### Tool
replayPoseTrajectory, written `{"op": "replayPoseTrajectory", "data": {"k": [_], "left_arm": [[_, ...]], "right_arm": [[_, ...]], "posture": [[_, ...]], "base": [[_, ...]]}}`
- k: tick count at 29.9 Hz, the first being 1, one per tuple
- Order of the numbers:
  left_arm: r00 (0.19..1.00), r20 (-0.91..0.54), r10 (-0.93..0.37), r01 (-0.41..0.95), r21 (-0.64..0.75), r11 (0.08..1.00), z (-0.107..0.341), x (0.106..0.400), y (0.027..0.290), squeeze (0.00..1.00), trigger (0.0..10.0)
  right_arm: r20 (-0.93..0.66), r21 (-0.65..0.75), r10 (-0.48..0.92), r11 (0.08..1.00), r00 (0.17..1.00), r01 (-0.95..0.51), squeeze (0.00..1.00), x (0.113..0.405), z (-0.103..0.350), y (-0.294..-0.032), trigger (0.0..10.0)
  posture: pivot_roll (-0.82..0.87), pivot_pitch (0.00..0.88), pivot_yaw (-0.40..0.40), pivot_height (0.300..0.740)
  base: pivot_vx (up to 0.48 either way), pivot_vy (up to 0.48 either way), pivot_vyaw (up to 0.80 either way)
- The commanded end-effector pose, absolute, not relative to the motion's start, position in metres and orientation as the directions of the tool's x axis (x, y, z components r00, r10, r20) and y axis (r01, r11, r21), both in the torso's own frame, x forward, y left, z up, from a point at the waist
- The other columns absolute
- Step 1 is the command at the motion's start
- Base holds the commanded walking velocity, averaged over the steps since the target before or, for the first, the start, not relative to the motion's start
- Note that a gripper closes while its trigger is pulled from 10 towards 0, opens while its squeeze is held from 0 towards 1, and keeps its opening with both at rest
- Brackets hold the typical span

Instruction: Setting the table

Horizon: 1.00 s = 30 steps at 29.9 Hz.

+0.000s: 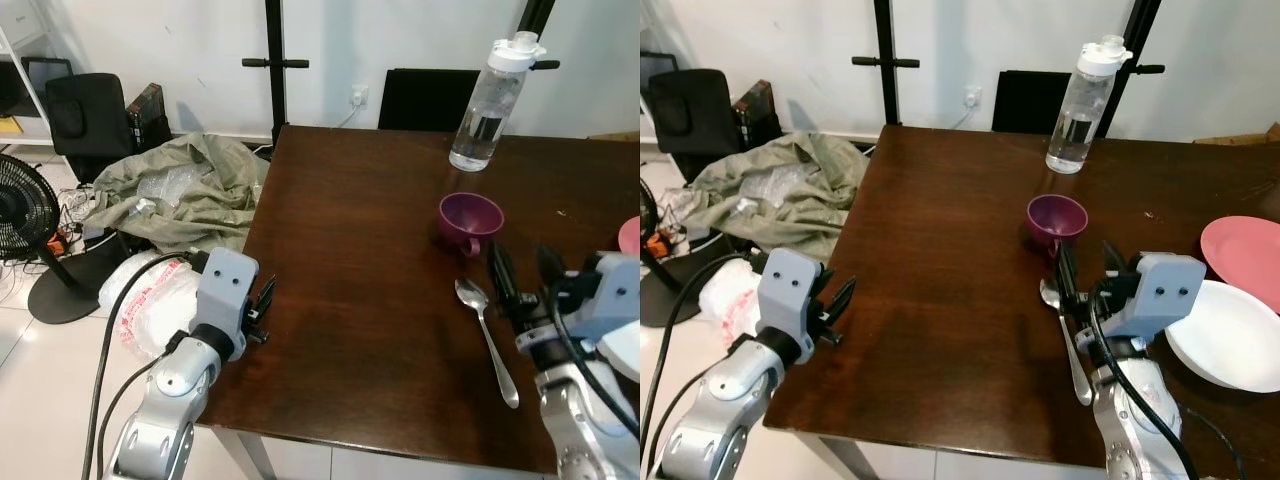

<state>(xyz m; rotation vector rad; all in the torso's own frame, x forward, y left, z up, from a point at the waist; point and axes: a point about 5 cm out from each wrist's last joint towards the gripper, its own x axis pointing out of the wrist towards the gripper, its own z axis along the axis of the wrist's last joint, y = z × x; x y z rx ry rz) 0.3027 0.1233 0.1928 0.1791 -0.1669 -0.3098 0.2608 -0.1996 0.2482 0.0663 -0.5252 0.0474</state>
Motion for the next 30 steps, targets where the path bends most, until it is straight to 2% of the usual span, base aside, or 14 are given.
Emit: {"op": "replayPoseTrajectory", "data": {"k": [1, 2, 4, 9, 18, 30], "left_arm": [[0.939, 0.118, -0.322, 0.294, 0.208, 0.933, 0.187, 0.303, 0.121, 0.00, 10.0], [0.939, 0.116, -0.323, 0.296, 0.206, 0.933, 0.183, 0.302, 0.119, 0.00, 10.0], [0.939, 0.115, -0.324, 0.296, 0.206, 0.933, 0.182, 0.302, 0.119, 0.00, 10.0], [0.949, 0.091, -0.301, 0.283, 0.174, 0.943, 0.171, 0.297, 0.122, 0.00, 10.0], [0.955, 0.090, -0.282, 0.267, 0.146, 0.952, 0.168, 0.297, 0.123, 0.00, 10.0], [0.953, 0.097, -0.288, 0.273, 0.137, 0.952, 0.169, 0.295, 0.122, 0.00, 10.0]], "right_arm": [[0.497, 0.045, 0.040, 0.996, 0.867, -0.072, 0.00, 0.257, 0.247, -0.189, 10.0], [0.458, 0.072, 0.024, 0.995, 0.889, -0.064, 0.00, 0.256, 0.231, -0.178, 10.0], [0.442, 0.081, 0.017, 0.995, 0.897, -0.059, 0.00, 0.256, 0.226, -0.176, 10.0], [0.283, 0.123, -0.011, 0.992, 0.959, -0.025, 0.00, 0.252, 0.179, -0.168, 10.0], [0.274, 0.128, -0.013, 0.991, 0.962, -0.023, 0.00, 0.256, 0.180, -0.169, 10.0], [0.275, 0.139, 0.000, 0.990, 0.961, -0.040, 0.00, 0.257, 0.178, -0.166, 10.0]], "posture": [[-0.01, 0.087, 0.120, 0.740], [-0.02, 0.079, 0.121, 0.740], [-0.02, 0.079, 0.121, 0.740], [-0.01, 0.075, 0.117, 0.740], [-0.01, 0.080, 0.111, 0.740], [-0.01, 0.084, 0.107, 0.740]], "base": [[0.000, 0.000, 0.00], [0.000, 0.000, 0.00], [0.000, 0.000, 0.00], [0.000, 0.000, 0.00], [0.000, 0.000, 0.00], [-0.289, 0.000, 0.00]]}}
